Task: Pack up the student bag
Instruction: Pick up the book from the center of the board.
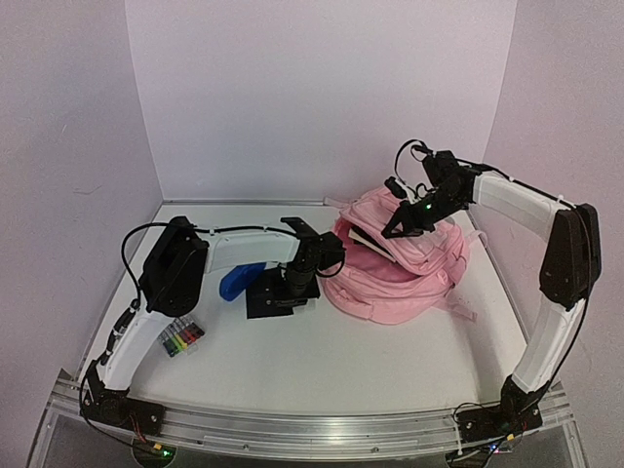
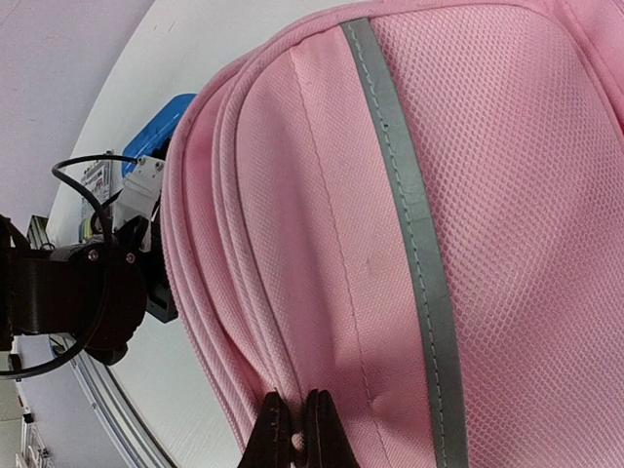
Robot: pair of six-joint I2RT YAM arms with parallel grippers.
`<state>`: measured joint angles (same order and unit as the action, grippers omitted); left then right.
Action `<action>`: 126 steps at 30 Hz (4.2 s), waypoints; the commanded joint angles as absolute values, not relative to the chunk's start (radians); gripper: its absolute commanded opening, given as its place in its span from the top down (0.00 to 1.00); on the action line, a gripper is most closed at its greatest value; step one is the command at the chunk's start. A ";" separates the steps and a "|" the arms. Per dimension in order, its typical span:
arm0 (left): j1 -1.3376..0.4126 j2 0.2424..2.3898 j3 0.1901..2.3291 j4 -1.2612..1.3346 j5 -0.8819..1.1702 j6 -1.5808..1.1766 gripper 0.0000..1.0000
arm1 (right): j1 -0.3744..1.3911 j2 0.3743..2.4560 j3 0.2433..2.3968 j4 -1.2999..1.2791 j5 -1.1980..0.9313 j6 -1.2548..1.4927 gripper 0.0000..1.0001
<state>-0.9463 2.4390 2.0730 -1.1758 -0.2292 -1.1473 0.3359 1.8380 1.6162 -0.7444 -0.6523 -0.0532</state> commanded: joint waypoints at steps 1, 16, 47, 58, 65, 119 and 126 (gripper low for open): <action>-0.941 2.397 2.030 -1.199 -0.190 -1.106 1.00 | 0.317 1.787 1.566 -0.742 -0.659 -0.035 1.00; -0.954 2.031 1.875 -1.066 -0.077 -0.922 1.00 | 0.318 1.774 1.591 -0.744 -0.732 -0.124 0.55; -1.091 1.839 1.940 -0.831 0.553 -0.365 1.00 | 0.393 1.690 1.699 -1.557 -1.000 -1.429 0.16; -1.085 1.733 1.807 -0.733 0.397 -0.422 1.00 | 0.432 1.690 1.729 -1.561 -1.007 -1.311 1.00; -1.036 1.475 1.493 -0.512 0.053 -0.622 0.22 | 0.421 1.760 1.899 -1.538 -1.051 -0.993 1.00; -1.009 1.462 1.196 0.021 0.133 -0.793 1.00 | 0.407 1.859 1.925 -1.417 -0.969 -0.551 0.54; -0.992 1.292 1.003 0.073 -0.053 -0.947 1.00 | 0.456 1.751 1.718 -0.977 -0.491 -0.386 0.43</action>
